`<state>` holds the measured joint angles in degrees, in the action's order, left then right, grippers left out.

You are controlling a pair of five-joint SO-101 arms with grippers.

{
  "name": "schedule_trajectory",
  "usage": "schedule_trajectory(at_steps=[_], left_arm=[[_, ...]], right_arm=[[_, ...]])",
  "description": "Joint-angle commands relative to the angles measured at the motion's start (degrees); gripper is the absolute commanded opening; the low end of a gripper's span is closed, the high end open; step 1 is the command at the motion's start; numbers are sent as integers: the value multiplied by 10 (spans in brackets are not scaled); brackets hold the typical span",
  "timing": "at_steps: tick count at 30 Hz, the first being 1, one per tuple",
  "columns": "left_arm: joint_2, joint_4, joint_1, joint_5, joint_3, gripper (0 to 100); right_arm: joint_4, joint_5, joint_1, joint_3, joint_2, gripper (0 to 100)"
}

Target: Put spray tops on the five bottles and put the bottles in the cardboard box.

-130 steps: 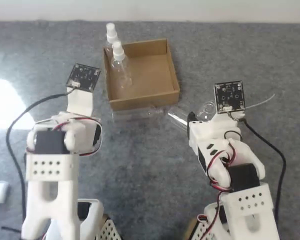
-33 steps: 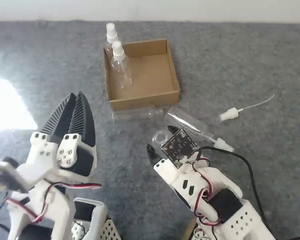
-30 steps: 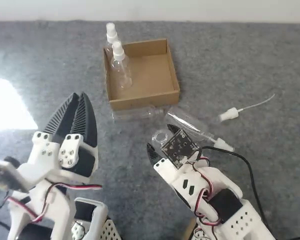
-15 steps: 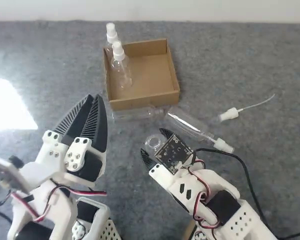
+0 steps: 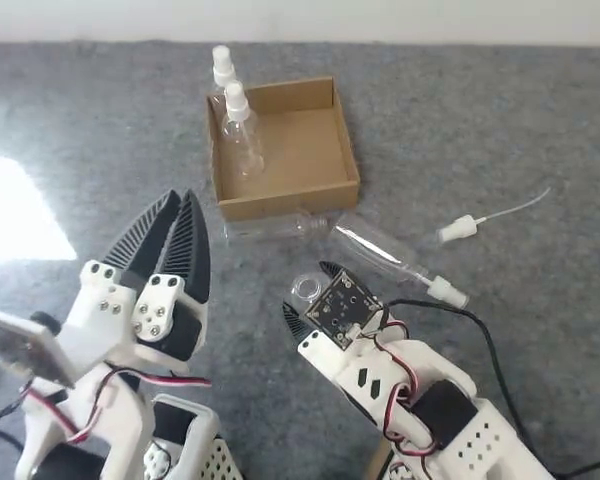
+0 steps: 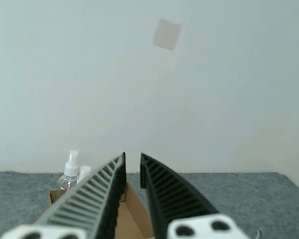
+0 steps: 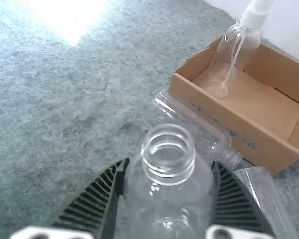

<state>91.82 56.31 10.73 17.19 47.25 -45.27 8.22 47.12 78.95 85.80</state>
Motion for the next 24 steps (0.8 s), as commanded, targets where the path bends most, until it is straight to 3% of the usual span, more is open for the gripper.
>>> schedule_trajectory(at_steps=[1,10,16,24], left_arm=[[-62,2,-4,-9,-26,44],[-243,93,-3,12,-235,44],[-291,136,-11,0,-292,44],[-298,185,-182,-96,-284,44]], right_arm=[[9,8,3,-9,10,194],[7,6,-11,-9,10,194],[7,5,-27,-9,10,194],[7,6,-27,-9,10,194]])
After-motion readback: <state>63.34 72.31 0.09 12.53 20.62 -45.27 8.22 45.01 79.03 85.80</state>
